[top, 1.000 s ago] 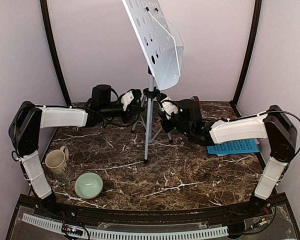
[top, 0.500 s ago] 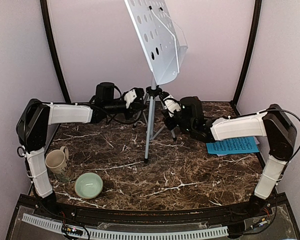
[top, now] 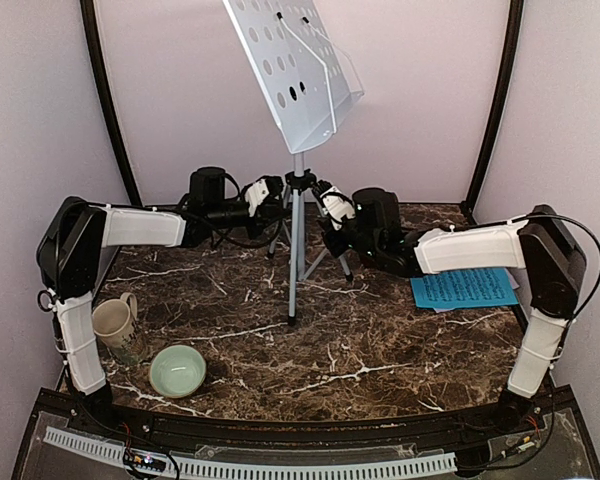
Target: Set up the instrument practice props
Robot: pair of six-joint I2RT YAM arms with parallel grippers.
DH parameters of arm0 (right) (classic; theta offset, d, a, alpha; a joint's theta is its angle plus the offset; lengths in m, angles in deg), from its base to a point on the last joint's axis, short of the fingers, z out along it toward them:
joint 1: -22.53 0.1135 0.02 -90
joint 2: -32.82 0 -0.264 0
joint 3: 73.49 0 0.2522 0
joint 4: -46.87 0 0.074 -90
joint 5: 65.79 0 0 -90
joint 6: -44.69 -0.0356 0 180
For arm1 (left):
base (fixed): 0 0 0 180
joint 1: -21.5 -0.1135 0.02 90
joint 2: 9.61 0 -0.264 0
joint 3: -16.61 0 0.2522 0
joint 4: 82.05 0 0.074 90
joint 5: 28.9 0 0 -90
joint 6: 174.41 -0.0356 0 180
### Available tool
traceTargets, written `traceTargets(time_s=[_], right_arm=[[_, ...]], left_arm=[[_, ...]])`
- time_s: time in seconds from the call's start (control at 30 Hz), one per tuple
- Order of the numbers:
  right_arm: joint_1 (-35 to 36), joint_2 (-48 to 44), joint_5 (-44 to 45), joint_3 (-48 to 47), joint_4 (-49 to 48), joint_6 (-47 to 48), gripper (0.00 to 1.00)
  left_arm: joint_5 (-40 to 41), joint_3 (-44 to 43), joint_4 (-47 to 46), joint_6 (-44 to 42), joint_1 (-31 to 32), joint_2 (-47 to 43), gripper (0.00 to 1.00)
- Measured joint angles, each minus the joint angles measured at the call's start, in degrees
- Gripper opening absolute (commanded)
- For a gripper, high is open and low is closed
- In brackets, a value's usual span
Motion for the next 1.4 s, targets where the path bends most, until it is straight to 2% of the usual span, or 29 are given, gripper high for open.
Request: traceTargets(time_s=[0.23, 0.3, 0.37, 0.47, 0.53, 0.67, 0.77, 0.83, 1.1, 1.27, 1.4], right_arm=[[0.0, 0.3, 0.0, -1.1, 1.7, -0.3, 0.11], [0.0, 0.4, 0.0, -1.3, 1.8, -0.3, 0.15], [0.0, 0.4, 0.0, -1.4, 2.0, -0.4, 0.22], [0.0, 0.3, 0.2, -1.7, 2.8, -1.5, 0.39], [-0.1, 0.3, 0.3, -1.8, 3.2, -2.1, 0.46], [-0.1, -0.1, 0.1, -1.9, 4.0, -2.8, 0.54], [0.0, -1.2, -0.6, -1.9, 4.3, -3.0, 0.59], [0.0, -2.3, -1.1, -1.9, 4.3, -3.4, 0.64], [-0.1, -10.4, -3.8, 2.0, 3.6, -4.9, 0.8], [-2.0, -16.1, -8.7, 7.8, 3.2, -6.5, 0.83], [-4.4, -17.2, -12.6, 12.0, 3.1, -7.6, 0.83]], left_arm=[[-0.5, 0.0, -0.6, 0.0, -0.2, 0.3, 0.14], [-0.5, 0.0, -0.7, 0.0, -0.2, 0.3, 0.23], [-0.2, 0.0, -0.9, -1.6, -0.2, 0.3, 0.29], [1.8, 0.4, -0.7, -4.8, -0.4, 0.3, 0.35], [2.8, 0.9, -0.6, -5.8, -0.7, 0.3, 0.39], [4.4, 1.7, -0.6, -6.1, -1.0, 0.3, 0.49], [6.3, 3.1, -0.6, -6.0, -1.1, 0.1, 0.64], [7.5, 4.7, -0.4, -5.4, -1.0, -0.7, 0.68], [11.8, 13.6, -0.3, 1.3, -1.0, -12.4, 0.69], [13.9, 19.3, -0.4, 11.7, -0.1, -21.3, 0.72], [16.6, 24.0, -0.1, 19.1, 4.8, -25.7, 0.72]])
